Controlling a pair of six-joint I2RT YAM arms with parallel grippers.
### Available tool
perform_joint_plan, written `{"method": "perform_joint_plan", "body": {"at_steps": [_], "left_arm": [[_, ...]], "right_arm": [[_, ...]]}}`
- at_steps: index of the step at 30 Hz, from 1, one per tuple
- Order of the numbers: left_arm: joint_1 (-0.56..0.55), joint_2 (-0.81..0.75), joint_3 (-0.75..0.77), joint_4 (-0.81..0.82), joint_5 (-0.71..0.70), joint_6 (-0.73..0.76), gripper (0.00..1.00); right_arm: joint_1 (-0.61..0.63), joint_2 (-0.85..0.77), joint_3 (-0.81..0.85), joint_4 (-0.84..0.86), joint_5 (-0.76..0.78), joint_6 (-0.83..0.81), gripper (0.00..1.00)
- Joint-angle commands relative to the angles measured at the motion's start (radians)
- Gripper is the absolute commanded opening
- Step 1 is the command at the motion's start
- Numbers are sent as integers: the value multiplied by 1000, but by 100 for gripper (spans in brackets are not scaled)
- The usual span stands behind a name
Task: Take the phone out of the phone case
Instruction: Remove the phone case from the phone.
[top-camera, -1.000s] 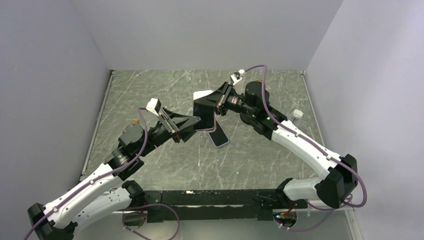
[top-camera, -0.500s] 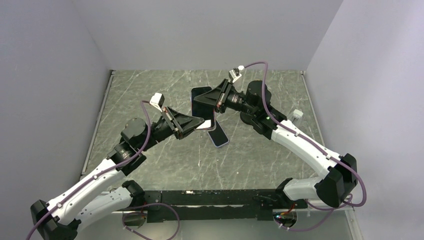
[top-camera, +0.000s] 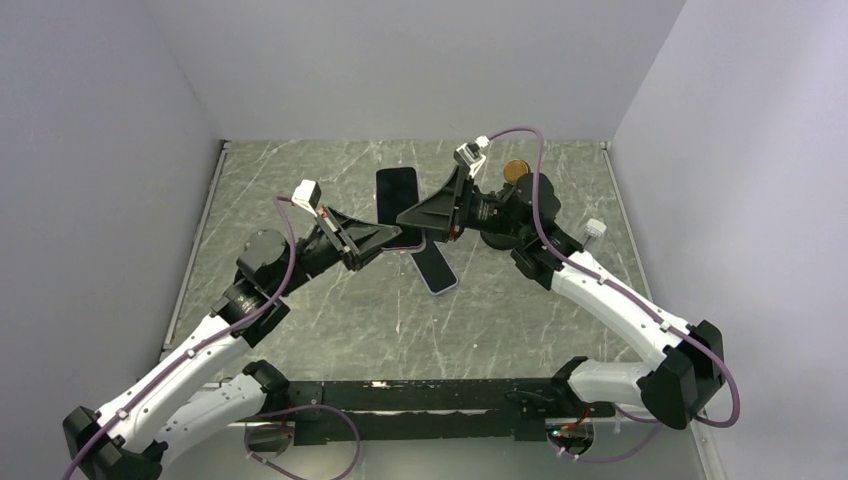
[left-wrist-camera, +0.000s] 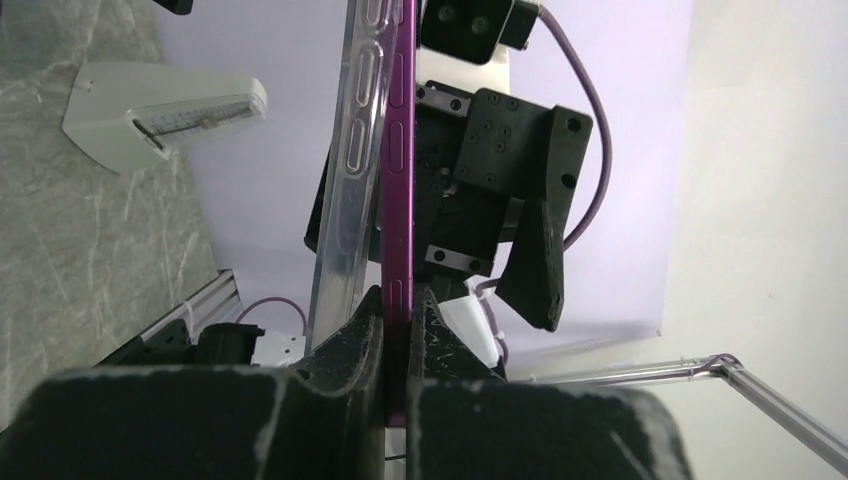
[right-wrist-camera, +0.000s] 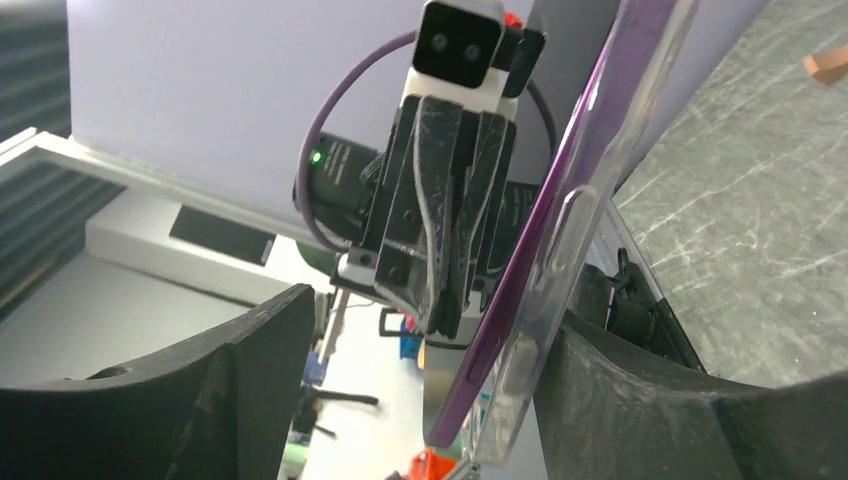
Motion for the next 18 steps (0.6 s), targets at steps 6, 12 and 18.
{"method": "perform_joint_plan", "body": {"at_steps": [6,12,18], "left_arm": [[50,-41,27,115,-51,-140,0],[53,-35,35,156,-44,-180,0],[54,-35,55,143,-27,-171,0]], "right_arm": [[-11,-47,-34,256,-143,-72,85],[-11,-7,-136,550,-200,-14,62],[-9,-16,-132,449,-171,-97,49]]}}
